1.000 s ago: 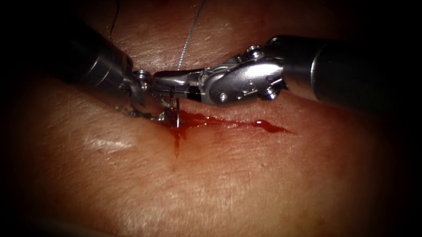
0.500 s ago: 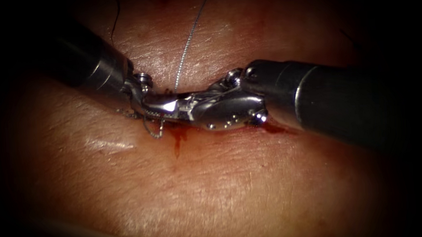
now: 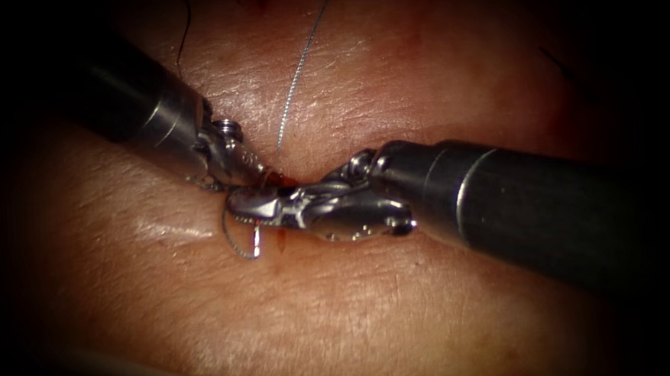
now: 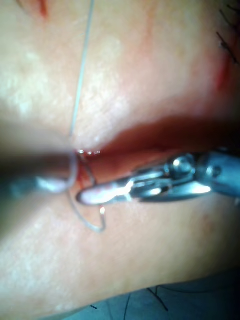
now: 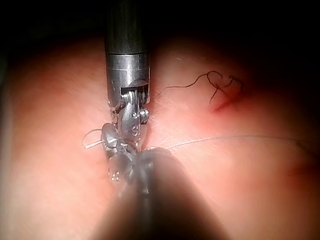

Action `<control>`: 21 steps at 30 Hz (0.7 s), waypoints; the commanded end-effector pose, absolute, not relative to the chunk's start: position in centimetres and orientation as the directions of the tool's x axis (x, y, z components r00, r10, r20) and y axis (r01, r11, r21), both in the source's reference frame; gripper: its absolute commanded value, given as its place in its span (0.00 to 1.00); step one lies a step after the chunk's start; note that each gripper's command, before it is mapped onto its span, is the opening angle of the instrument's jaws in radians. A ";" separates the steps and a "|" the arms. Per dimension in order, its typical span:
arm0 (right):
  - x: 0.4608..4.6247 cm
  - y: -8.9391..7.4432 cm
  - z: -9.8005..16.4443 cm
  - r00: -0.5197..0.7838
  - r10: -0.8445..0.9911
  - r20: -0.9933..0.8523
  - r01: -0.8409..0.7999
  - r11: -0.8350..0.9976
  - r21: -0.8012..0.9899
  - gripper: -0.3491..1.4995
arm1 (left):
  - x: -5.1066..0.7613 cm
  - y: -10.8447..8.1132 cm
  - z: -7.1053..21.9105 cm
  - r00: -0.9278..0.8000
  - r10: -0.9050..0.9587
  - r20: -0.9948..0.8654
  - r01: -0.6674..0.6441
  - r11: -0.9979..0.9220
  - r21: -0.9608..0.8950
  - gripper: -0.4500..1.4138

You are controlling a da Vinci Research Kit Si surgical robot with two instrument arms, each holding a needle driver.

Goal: Wound Closure

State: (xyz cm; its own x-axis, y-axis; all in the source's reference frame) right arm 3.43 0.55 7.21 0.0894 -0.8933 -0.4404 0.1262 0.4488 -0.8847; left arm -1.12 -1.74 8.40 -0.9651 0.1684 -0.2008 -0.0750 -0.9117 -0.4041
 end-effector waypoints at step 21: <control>3.34 0.8 7.3 0.204 -0.491 -0.847 -0.012 0.864 -0.504 0.00 | -1.13 -1.9 8.5 -0.964 0.168 -0.204 -0.074 -0.912 -0.403 0.41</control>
